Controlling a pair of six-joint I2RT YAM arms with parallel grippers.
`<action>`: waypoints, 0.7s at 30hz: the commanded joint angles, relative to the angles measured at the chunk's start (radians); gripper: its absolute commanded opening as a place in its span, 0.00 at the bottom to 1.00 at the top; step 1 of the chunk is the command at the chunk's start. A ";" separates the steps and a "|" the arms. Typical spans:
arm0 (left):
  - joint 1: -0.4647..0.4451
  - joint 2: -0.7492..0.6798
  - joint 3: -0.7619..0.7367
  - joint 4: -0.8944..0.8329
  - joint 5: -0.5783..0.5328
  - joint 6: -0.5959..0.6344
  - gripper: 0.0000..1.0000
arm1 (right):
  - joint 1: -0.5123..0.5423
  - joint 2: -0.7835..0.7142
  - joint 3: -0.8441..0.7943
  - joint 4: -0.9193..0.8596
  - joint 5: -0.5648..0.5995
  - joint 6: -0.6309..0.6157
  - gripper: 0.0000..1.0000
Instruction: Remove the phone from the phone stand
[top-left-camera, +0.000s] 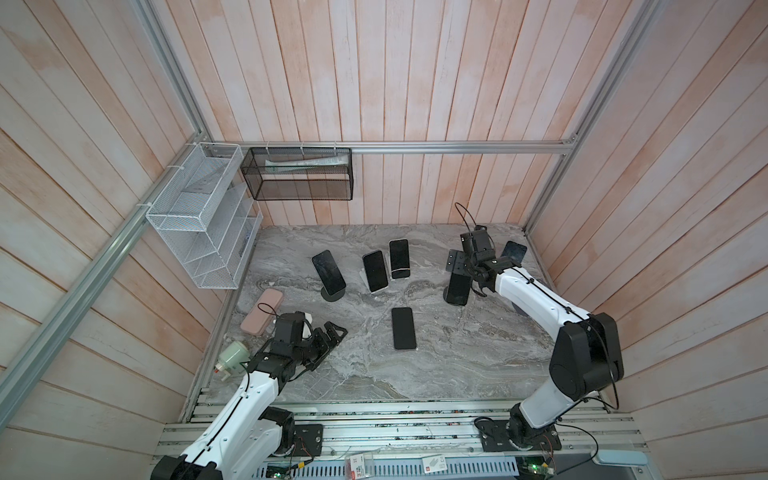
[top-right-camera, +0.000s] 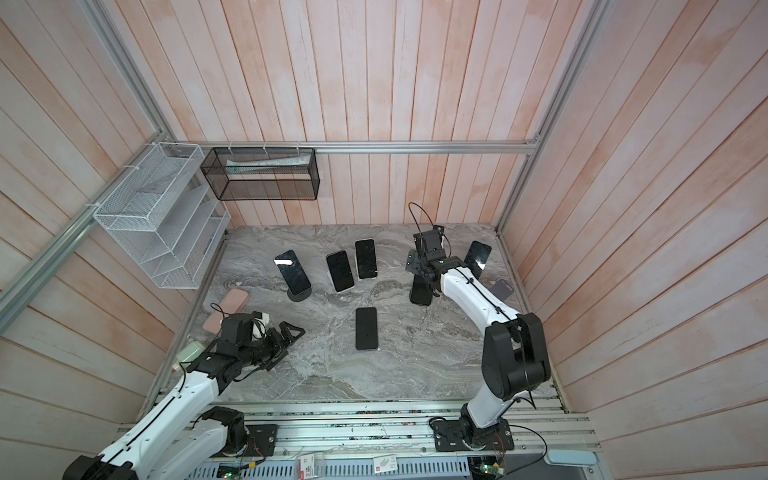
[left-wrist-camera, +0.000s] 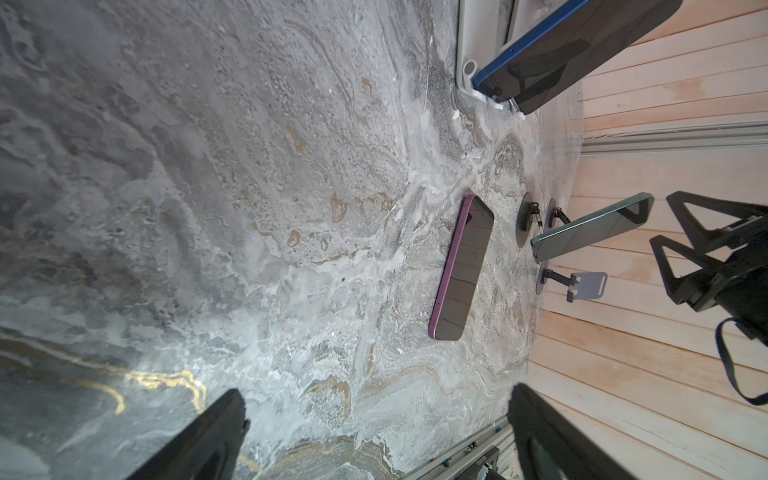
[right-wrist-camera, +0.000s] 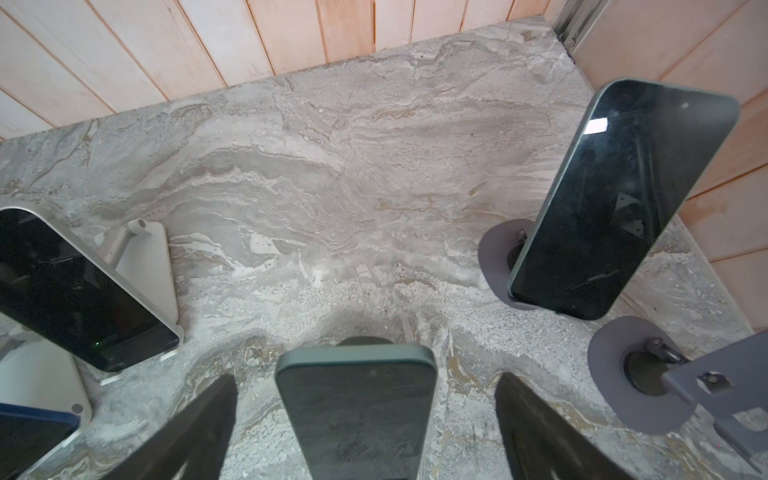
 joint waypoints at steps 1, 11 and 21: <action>0.004 0.012 0.038 0.031 0.015 0.020 1.00 | -0.002 0.031 0.036 0.005 0.005 -0.012 0.98; 0.004 0.056 0.064 0.045 0.019 0.022 1.00 | -0.004 0.076 0.038 0.018 0.020 -0.003 0.91; 0.005 0.081 0.072 0.048 0.013 0.023 1.00 | -0.008 0.095 0.020 0.038 0.020 -0.013 0.86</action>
